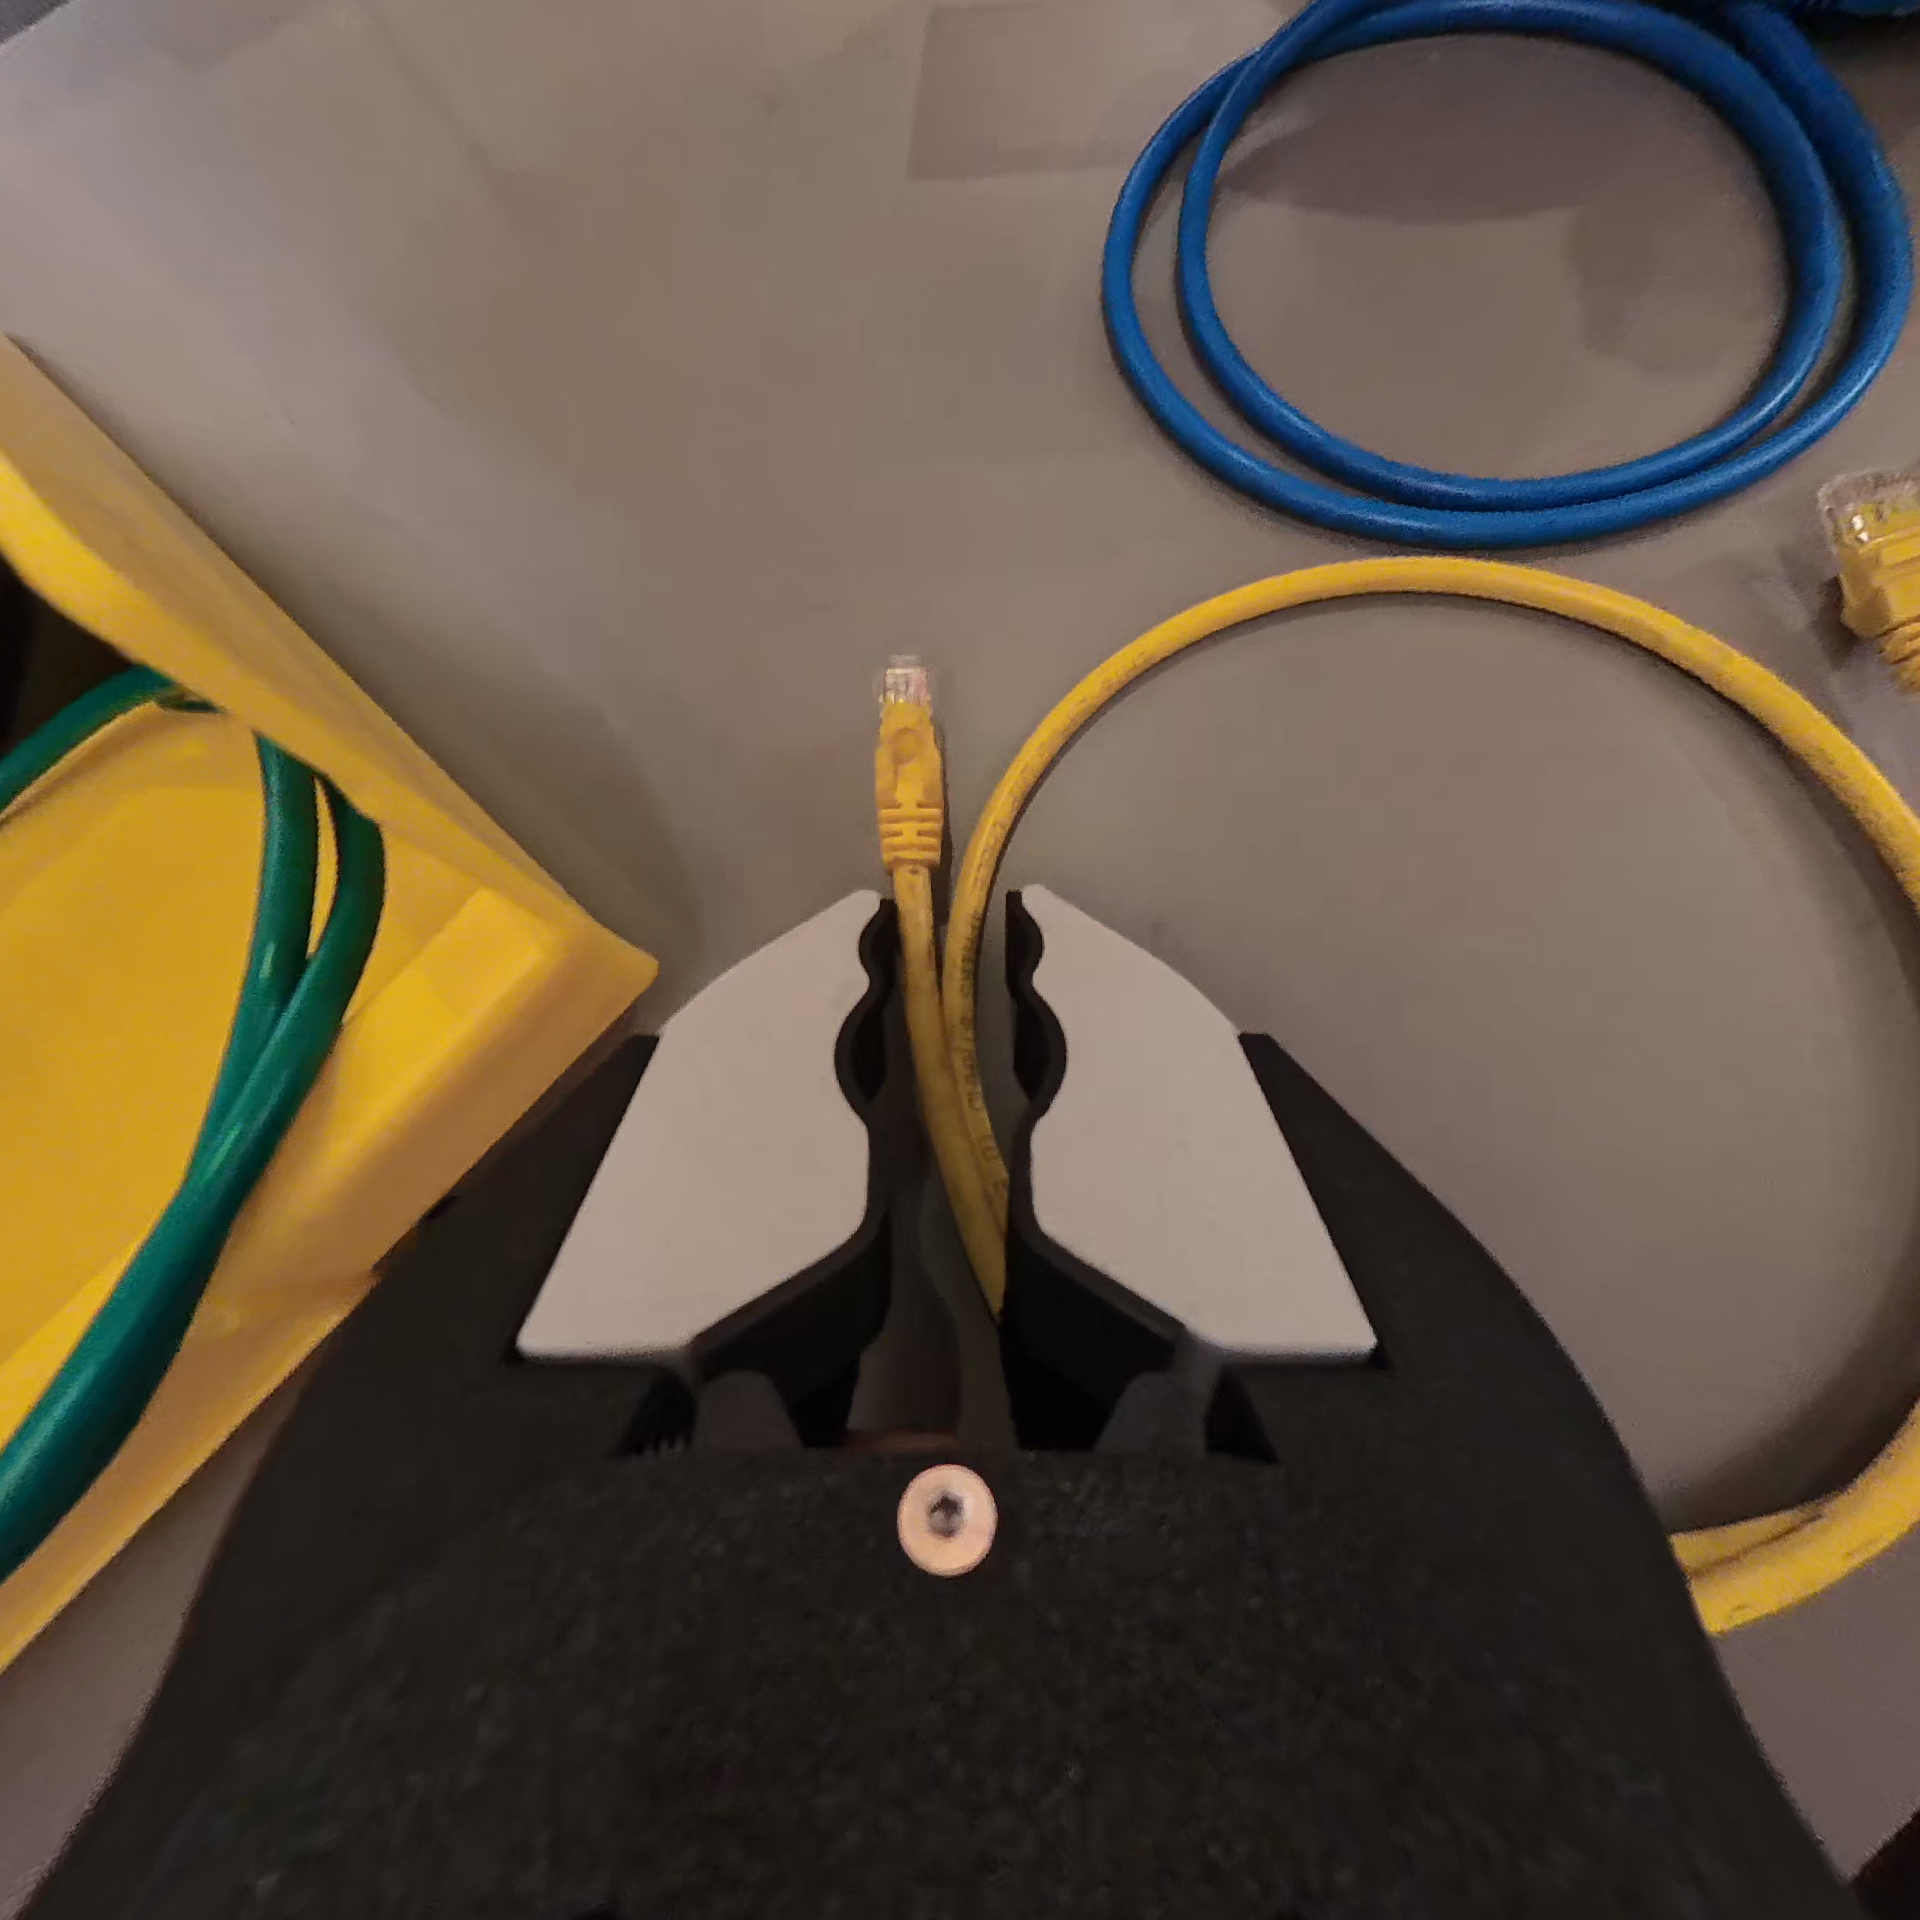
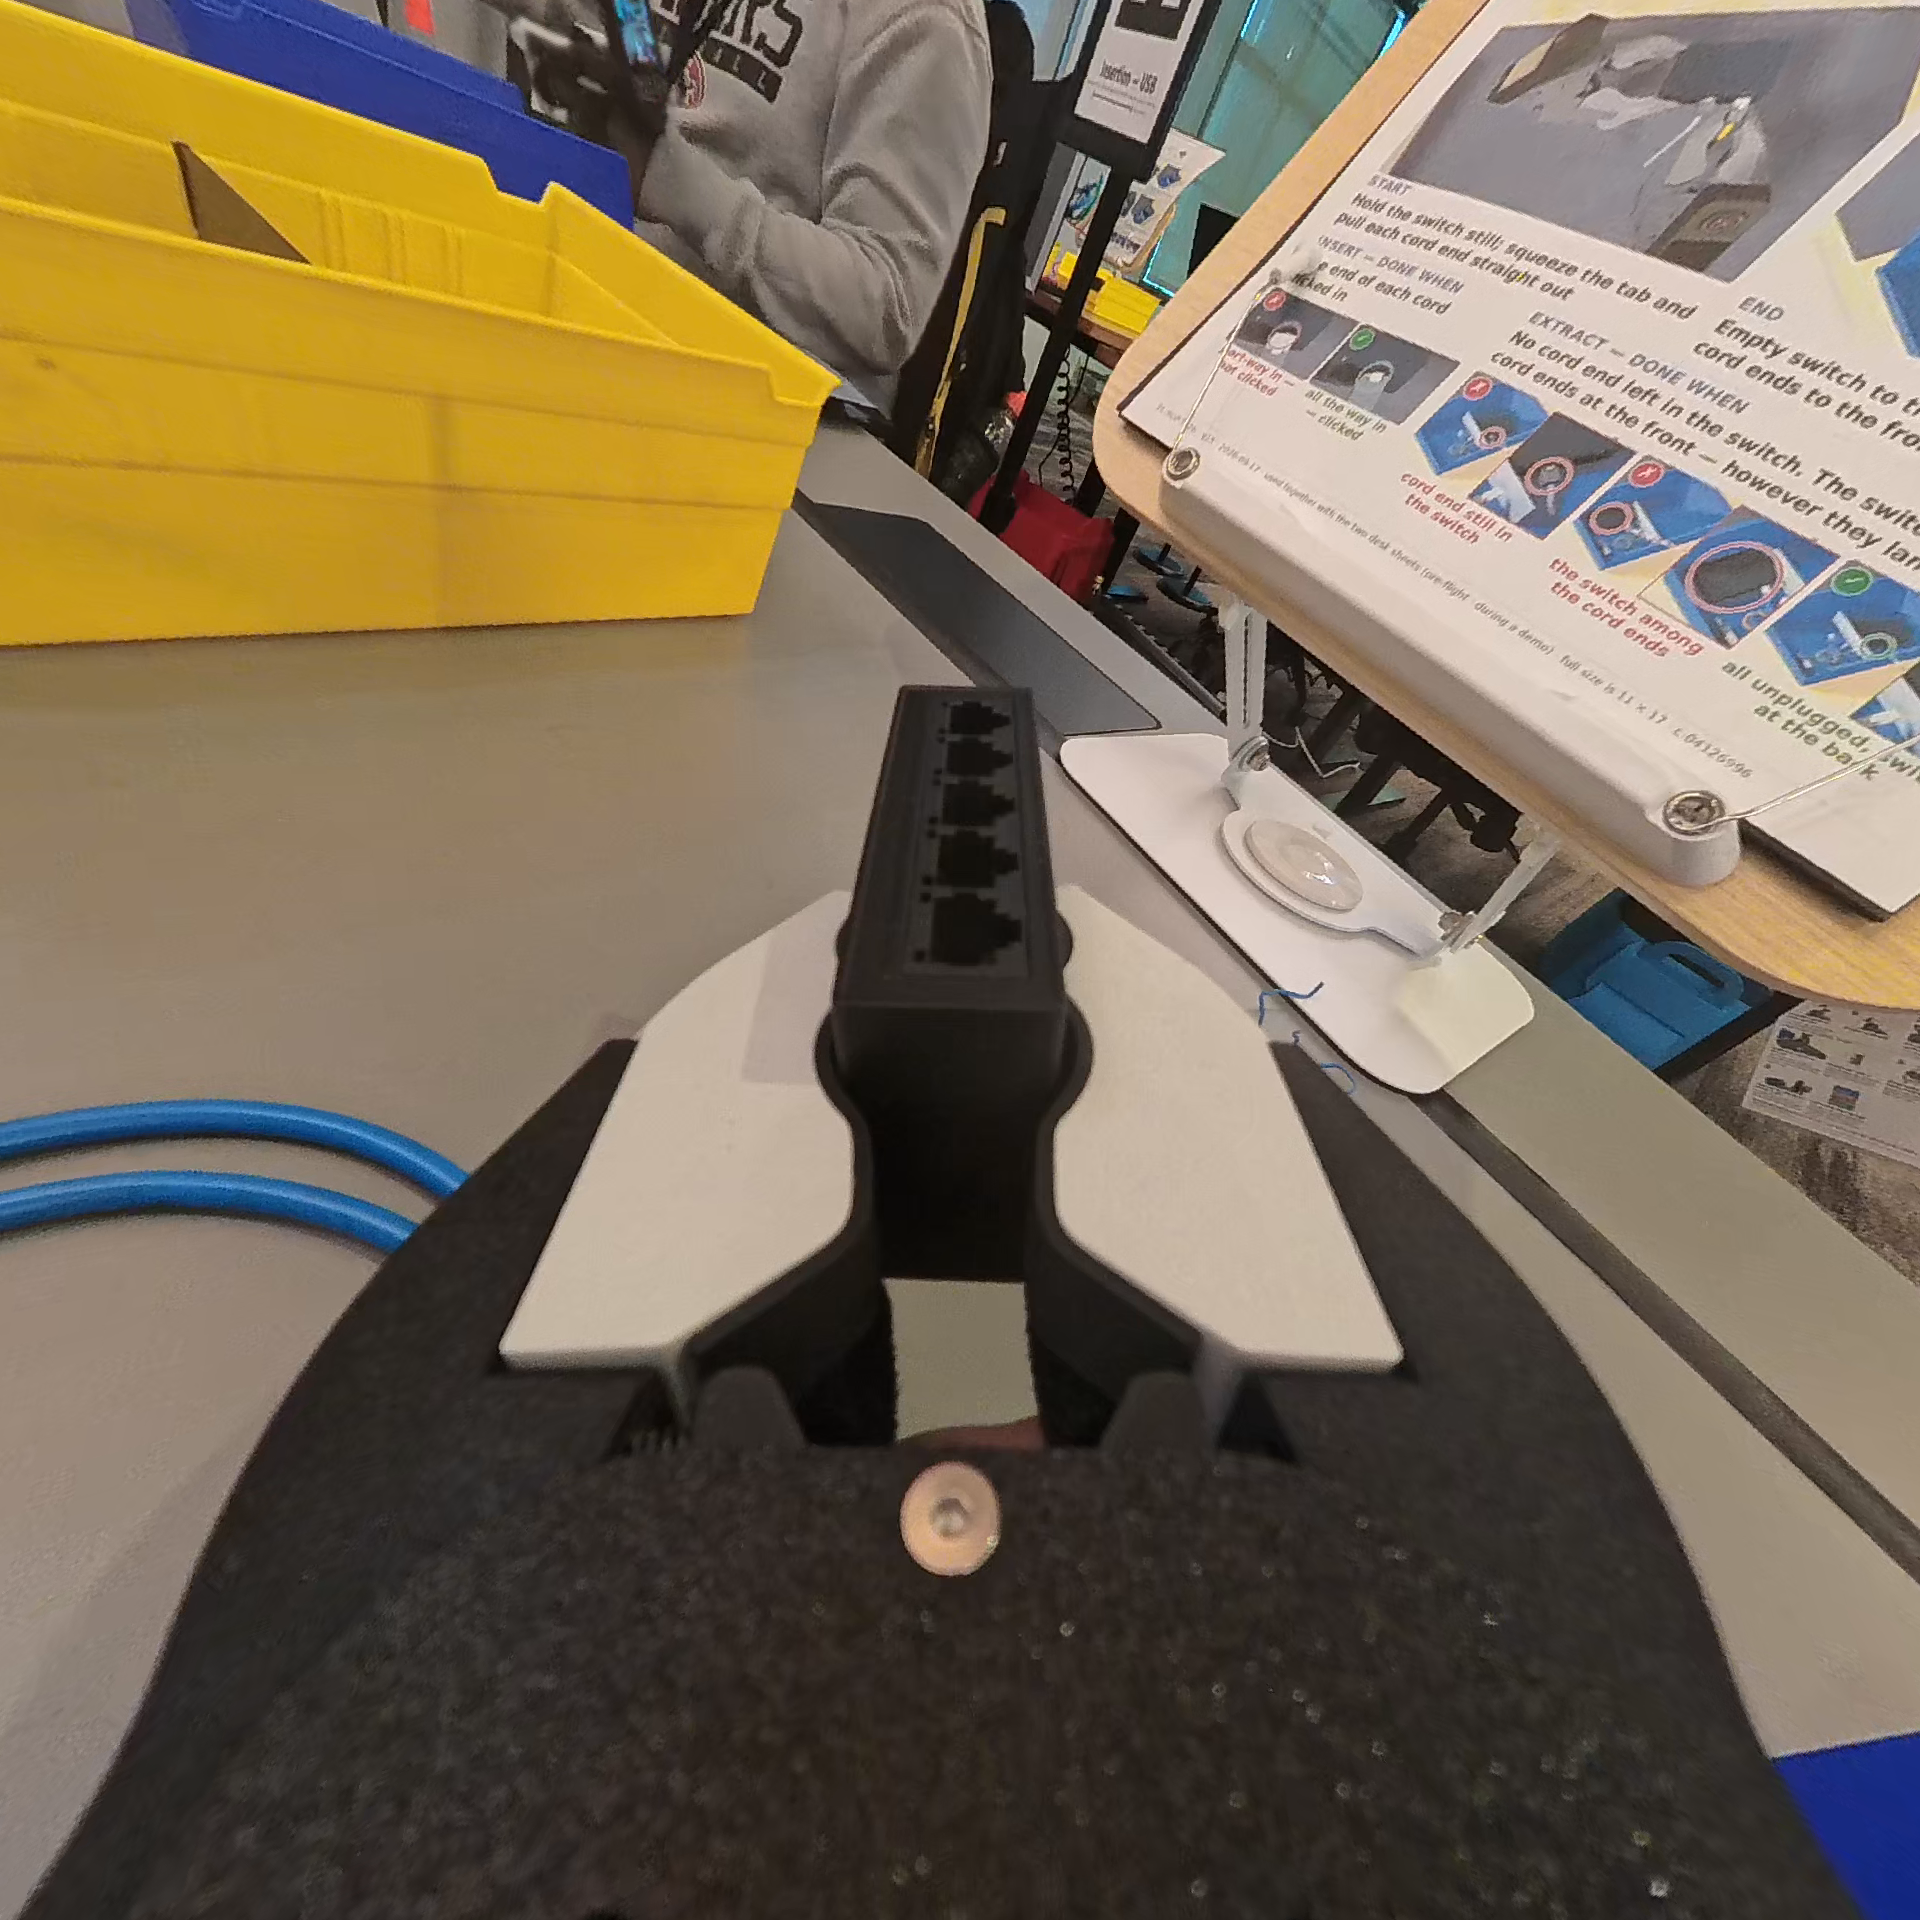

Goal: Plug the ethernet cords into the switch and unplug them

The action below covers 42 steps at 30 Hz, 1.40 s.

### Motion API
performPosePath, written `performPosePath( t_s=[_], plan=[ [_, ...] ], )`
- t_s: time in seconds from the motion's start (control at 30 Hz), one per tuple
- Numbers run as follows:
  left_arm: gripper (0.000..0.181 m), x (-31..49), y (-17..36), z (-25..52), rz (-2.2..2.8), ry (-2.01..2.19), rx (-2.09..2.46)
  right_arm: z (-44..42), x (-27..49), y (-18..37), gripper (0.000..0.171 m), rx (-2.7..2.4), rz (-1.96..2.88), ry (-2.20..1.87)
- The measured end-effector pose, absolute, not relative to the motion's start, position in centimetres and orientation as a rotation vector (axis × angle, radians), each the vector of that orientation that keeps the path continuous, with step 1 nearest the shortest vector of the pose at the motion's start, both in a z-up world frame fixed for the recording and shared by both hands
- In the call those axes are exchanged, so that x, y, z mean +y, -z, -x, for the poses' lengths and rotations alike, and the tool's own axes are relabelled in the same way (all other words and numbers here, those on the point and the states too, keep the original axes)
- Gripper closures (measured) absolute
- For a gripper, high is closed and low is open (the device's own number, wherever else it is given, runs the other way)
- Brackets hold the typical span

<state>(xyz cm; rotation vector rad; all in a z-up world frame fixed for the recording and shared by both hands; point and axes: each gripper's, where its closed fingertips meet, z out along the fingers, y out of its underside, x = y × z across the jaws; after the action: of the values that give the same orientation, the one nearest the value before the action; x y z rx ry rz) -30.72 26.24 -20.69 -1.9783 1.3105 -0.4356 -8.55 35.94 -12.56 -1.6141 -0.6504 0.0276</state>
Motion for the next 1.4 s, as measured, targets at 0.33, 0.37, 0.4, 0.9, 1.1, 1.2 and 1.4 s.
performPosePath(
  t_s=[0.33,0.37,0.4,0.9,1.1,1.2,1.4],
  plan=[
    [0.162,26.3,19.8,32.5,2.022,0.477,1.224,8.5,36.0,12.6,0.141,-0.648,1.618,-0.039],
    [0.164,26.3,20.2,32.6,2.035,0.463,1.235,8.5,36.0,12.6,0.141,-0.649,1.619,-0.039],
    [0.17,26.3,20.5,32.6,2.037,0.459,1.252,8.5,36.0,12.6,0.141,-0.65,1.619,-0.038],
    [0.181,26.5,20.6,32.3,2.033,0.46,1.343,8.6,36.0,12.6,0.141,-0.659,1.613,-0.018],
    [0.181,25.8,18.5,32.1,1.974,0.427,1.351,8.7,35.9,12.6,0.141,-0.662,1.608,-0.011],
    [0.181,25.7,18.0,31.9,1.95,0.42,1.333,8.8,35.9,12.6,0.141,-0.669,1.608,-0.01],
    [0.175,27.1,18.6,32.1,2.026,0.504,1.228,8.9,35.8,12.7,0.141,-0.676,1.608,-0.013]
  ],
)
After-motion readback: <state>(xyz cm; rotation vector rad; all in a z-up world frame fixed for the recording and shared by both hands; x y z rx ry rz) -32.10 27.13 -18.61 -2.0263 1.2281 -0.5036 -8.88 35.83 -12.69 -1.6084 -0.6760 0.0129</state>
